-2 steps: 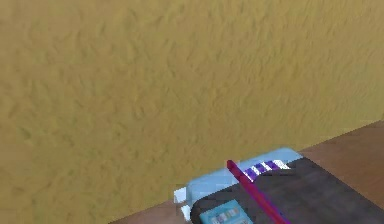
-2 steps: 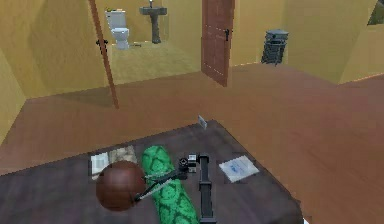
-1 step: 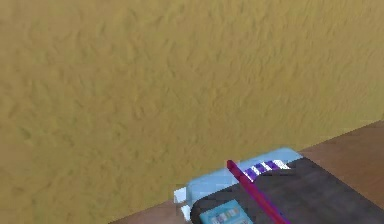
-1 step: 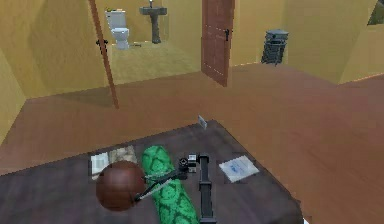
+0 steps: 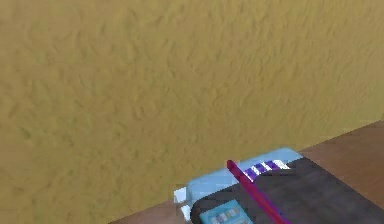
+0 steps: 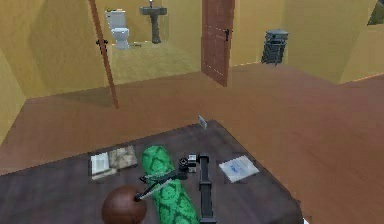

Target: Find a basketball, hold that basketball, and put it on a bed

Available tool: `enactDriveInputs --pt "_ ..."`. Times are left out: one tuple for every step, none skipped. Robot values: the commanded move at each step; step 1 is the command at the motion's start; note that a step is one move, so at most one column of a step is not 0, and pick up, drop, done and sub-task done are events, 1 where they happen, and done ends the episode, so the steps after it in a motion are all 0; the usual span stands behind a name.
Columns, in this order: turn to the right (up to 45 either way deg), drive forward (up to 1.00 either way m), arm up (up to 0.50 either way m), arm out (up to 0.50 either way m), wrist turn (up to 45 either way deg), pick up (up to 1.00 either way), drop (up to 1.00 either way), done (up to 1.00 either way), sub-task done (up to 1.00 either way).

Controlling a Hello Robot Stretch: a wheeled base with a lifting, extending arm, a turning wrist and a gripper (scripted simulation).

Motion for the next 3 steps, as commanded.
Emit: enactDriveInputs --pt "0.0 0.0 0.1 0.0 0.0 0.0 0.0 0.0 0.0" --pt "0.0 0.0 0.0 -0.08 0.0 0.0 0.0 0.0 0.0" --pt "0.0 0.0 0.0 0.0 0.0 0.0 0.0 1.0 0.0"
